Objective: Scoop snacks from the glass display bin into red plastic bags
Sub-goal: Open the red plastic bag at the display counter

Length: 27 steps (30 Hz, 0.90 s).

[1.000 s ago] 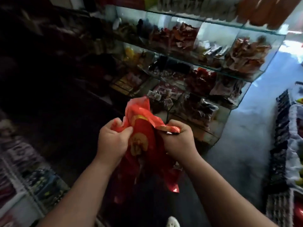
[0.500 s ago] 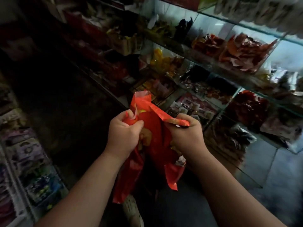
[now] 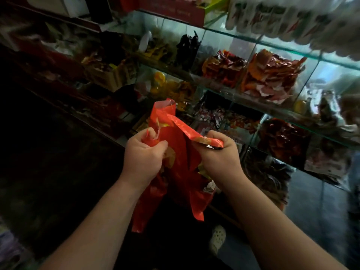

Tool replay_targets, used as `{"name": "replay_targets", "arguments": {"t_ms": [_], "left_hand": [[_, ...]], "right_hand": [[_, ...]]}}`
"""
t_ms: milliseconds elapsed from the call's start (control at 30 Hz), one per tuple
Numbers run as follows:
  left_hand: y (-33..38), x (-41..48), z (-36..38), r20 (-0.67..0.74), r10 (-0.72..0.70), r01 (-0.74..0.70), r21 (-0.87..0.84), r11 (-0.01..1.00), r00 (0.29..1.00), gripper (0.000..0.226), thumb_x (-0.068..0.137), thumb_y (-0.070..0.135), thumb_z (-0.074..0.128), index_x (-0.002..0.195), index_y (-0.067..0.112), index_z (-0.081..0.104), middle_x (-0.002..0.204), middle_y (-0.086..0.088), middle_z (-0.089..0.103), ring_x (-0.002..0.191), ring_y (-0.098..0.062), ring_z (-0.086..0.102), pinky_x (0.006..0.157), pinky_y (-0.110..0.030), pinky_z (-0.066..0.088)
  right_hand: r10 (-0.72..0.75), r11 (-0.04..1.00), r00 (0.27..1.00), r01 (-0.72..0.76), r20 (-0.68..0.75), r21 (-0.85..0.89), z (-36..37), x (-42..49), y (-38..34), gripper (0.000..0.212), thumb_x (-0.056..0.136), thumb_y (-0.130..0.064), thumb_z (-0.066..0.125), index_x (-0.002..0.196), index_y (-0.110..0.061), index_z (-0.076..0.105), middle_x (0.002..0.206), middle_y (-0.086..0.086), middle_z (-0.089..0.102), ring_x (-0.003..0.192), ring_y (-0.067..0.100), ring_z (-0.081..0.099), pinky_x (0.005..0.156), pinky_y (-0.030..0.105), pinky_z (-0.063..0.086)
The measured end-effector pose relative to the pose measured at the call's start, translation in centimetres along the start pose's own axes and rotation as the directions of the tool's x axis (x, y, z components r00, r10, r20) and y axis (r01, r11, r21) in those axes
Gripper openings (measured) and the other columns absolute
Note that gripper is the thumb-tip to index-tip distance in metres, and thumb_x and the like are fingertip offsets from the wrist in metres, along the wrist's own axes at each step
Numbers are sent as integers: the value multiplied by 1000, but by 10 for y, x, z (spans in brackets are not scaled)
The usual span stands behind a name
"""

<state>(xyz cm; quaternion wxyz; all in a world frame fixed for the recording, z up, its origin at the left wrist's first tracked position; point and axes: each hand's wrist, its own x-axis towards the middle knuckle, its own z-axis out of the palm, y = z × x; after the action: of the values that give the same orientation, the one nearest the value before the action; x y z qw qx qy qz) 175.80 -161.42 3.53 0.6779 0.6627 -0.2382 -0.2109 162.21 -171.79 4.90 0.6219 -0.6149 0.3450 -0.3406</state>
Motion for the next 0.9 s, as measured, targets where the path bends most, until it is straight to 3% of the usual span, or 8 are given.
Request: {"name": "replay_targets", "arguments": {"t_ms": [67,233,300,567,767,900], "left_hand": [[-3,20,24,-4,-14,14,-9,1000,1000,38,77,12,70,58,24,40,68,-4,46,63,-23,46,61,-40,43],[-7,62,85,-50,-71,70,-12,997,996,36,75,10,69,58,24,40,76,-7,50,76,-25,51,73,-43,45],[-6,74,107,-63,-72,71,-16,997,995,37,75,9,69,58,25,40,75,-7,49,74,-25,50,71,-42,43],[-18,115,163,-47,-21,27,133,991,999,36,73,14,69,56,24,39,57,4,42,55,-16,43,54,-31,36],[-59,159,168,126,-111,91,154,984,986,35,72,16,71,57,23,40,56,5,43,54,-16,45,54,-34,41],[-110,190,153,377,-197,149,154,977,905,31,68,18,73,61,8,44,58,-3,47,57,-17,45,57,-33,39]], "right_hand": [[10,1000,1000,-10,12,23,-15,24,4,47,90,-8,75,59,-2,40,46,-8,39,42,6,34,39,21,28],[42,998,993,-48,111,49,-58,90,12,56,90,-6,74,46,-25,47,42,-18,43,40,-3,37,42,16,32],[22,998,988,-32,155,60,-70,110,11,55,91,-6,73,44,-27,53,43,-19,48,40,-5,42,43,14,35],[43,996,993,-51,110,78,-96,154,25,51,91,-8,73,52,-16,42,51,-6,42,49,9,37,44,23,31],[255,964,967,-255,6,70,-98,195,45,40,89,-14,77,55,-20,57,48,-4,47,46,16,42,44,23,34],[285,958,954,-281,-94,56,-79,207,70,42,86,-11,78,50,-14,56,46,-9,45,41,7,40,40,18,34]]}}
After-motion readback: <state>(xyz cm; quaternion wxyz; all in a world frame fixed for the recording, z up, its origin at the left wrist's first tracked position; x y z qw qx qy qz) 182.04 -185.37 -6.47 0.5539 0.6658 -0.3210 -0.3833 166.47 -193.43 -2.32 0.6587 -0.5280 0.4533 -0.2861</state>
